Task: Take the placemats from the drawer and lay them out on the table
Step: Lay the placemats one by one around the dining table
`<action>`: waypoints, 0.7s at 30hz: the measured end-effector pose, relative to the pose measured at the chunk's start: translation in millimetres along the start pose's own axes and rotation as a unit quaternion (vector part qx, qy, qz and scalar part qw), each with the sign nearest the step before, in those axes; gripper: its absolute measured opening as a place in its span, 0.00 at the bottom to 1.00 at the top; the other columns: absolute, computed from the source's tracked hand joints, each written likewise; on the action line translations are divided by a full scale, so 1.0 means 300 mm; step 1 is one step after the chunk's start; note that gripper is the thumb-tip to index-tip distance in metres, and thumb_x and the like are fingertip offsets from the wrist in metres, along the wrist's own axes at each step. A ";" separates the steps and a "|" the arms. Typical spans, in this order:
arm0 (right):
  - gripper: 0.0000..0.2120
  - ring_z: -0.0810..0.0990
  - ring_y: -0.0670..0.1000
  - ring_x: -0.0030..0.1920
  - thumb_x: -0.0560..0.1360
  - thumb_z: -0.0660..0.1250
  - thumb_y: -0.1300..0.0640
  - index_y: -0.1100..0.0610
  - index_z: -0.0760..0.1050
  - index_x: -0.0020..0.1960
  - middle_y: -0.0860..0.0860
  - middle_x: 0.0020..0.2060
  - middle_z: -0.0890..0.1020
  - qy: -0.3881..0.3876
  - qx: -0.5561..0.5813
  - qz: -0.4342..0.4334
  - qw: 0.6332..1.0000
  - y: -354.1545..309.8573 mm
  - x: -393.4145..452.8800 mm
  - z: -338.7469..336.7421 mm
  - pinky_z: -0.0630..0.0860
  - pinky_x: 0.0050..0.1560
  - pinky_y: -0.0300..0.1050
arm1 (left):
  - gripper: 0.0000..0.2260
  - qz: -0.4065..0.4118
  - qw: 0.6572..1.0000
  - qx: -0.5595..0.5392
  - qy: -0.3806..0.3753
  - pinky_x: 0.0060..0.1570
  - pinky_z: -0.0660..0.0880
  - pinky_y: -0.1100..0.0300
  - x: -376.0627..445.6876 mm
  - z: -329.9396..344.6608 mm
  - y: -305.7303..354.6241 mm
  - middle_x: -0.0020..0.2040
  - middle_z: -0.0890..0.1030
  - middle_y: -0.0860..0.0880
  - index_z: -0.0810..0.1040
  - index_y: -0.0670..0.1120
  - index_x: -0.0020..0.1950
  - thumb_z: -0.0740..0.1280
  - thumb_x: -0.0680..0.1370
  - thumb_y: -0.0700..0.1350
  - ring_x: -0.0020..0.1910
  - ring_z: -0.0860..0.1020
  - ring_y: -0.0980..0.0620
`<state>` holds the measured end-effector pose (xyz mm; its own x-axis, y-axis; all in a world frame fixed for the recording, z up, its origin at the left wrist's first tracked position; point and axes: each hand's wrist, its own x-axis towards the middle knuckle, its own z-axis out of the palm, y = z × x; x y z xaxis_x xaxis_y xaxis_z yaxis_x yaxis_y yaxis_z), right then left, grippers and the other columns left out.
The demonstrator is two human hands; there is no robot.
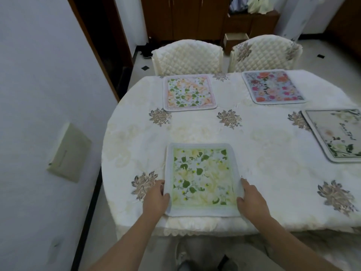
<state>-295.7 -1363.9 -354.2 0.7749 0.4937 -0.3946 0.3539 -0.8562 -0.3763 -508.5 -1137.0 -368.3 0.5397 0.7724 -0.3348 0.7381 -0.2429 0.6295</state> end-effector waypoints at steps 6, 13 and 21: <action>0.32 0.68 0.56 0.70 0.77 0.61 0.62 0.54 0.53 0.78 0.55 0.73 0.65 -0.006 0.031 0.008 0.999 0.020 -0.049 0.038 0.66 0.68 0.48 | 0.14 -0.003 1.000 0.010 -0.001 0.34 0.68 0.65 -0.050 0.013 -0.062 0.42 0.80 0.54 0.76 0.50 0.58 0.68 0.74 0.39 0.39 0.75 0.56; 0.32 0.69 0.56 0.69 0.78 0.61 0.61 0.53 0.52 0.78 0.53 0.74 0.63 -0.014 0.039 -0.012 0.999 0.048 -0.116 0.094 0.70 0.66 0.51 | 0.15 -0.014 1.000 0.021 0.001 0.36 0.68 0.60 -0.129 0.010 -0.107 0.40 0.78 0.54 0.76 0.50 0.60 0.68 0.75 0.39 0.39 0.75 0.54; 0.31 0.68 0.54 0.65 0.78 0.61 0.56 0.55 0.53 0.77 0.55 0.69 0.65 -0.002 -0.055 -0.045 0.998 0.058 -0.124 0.085 0.72 0.61 0.48 | 0.14 0.003 0.997 0.069 0.029 0.37 0.71 0.58 -0.170 0.043 -0.110 0.47 0.76 0.50 0.74 0.48 0.62 0.65 0.76 0.41 0.42 0.75 0.53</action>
<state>-331.8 -1393.2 -367.5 0.7358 0.5693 -0.3668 0.4766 -0.8200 -0.3169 -555.1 -1175.9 -381.1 0.5227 0.8024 -0.2882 0.7861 -0.3228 0.5270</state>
